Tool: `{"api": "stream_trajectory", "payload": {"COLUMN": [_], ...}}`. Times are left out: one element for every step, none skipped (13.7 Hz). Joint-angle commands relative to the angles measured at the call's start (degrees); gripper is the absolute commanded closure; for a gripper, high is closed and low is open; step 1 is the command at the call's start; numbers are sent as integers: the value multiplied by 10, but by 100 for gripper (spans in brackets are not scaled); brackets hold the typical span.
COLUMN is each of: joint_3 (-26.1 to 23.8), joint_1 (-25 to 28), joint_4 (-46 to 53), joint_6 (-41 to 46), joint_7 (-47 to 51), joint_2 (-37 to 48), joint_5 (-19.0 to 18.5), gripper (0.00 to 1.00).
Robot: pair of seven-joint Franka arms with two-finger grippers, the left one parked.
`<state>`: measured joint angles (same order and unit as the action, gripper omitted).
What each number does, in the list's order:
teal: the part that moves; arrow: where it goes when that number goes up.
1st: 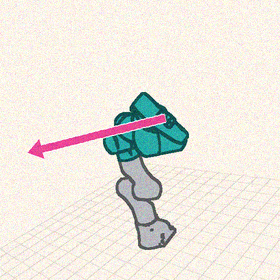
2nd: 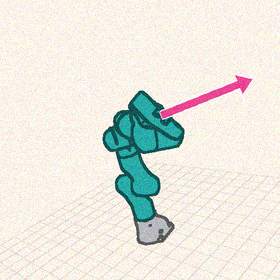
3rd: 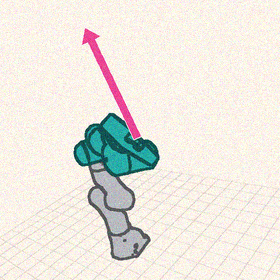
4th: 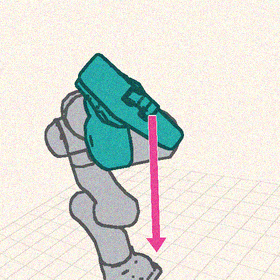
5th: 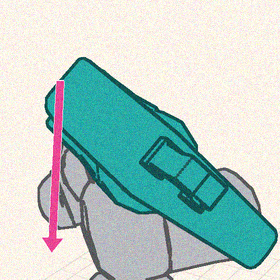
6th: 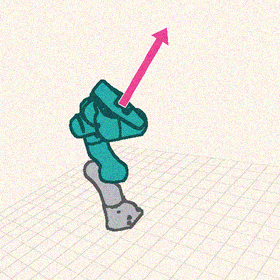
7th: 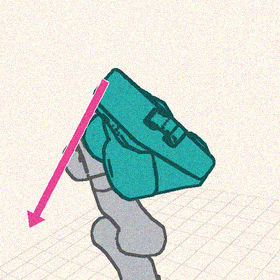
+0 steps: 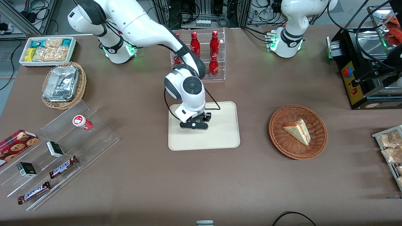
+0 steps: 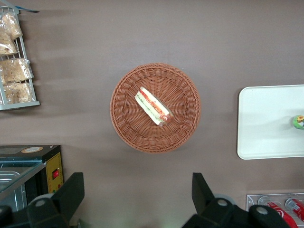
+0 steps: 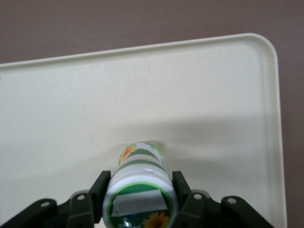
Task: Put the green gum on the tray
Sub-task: 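Lower the gum container onto the beige tray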
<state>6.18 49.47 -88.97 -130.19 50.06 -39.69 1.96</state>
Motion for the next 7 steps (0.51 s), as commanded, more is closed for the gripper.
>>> {"api": "stream_trajectory", "payload": {"joint_3": [7,7,7,7,7,7,7], "joint_1": [5,6,7,7,8,8,8], "joint_4": [29,29,29,29,29,29,29], "joint_6": [-2,-2,-2,-2,-2,-2,-2], "joint_7": [7,7,6,7,4,-1,-13], "joint_2": [-27,-29,-32,-36,-36,-37,-38], "joint_5": [10,10,10,10,8,5,-2], "gripper": [100,100,89,37,0,0,0]}}
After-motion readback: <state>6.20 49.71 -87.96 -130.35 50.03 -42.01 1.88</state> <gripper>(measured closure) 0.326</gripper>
